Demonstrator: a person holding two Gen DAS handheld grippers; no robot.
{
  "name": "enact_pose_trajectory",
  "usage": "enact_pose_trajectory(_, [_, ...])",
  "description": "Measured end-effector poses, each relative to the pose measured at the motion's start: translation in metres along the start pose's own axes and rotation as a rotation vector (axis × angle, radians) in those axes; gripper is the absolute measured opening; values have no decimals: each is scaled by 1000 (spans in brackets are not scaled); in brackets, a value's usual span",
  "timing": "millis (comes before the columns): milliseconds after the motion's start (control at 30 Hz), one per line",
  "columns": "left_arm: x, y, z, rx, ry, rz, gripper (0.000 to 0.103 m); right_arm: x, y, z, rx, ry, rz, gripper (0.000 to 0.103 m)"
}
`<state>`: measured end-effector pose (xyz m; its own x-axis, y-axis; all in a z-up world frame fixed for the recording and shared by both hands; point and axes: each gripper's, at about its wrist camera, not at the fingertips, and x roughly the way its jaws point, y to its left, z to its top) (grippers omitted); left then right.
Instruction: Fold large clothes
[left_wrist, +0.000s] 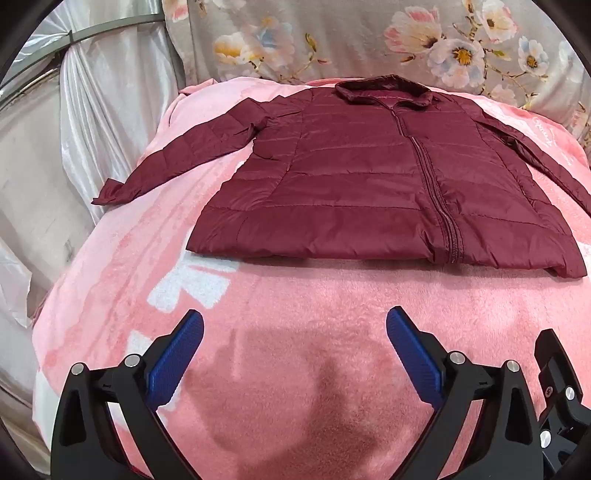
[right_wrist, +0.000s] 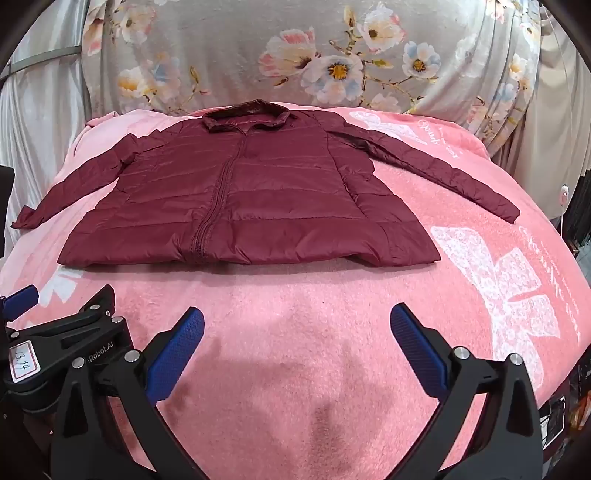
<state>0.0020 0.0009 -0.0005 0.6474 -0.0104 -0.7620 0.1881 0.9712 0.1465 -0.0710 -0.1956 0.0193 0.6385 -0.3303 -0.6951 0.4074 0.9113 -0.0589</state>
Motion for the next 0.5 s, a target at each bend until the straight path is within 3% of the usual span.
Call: enact_pose_trajectory(500, [-6, 3, 3, -3, -11, 6, 96, -4, 2, 5, 4, -2, 4, 98])
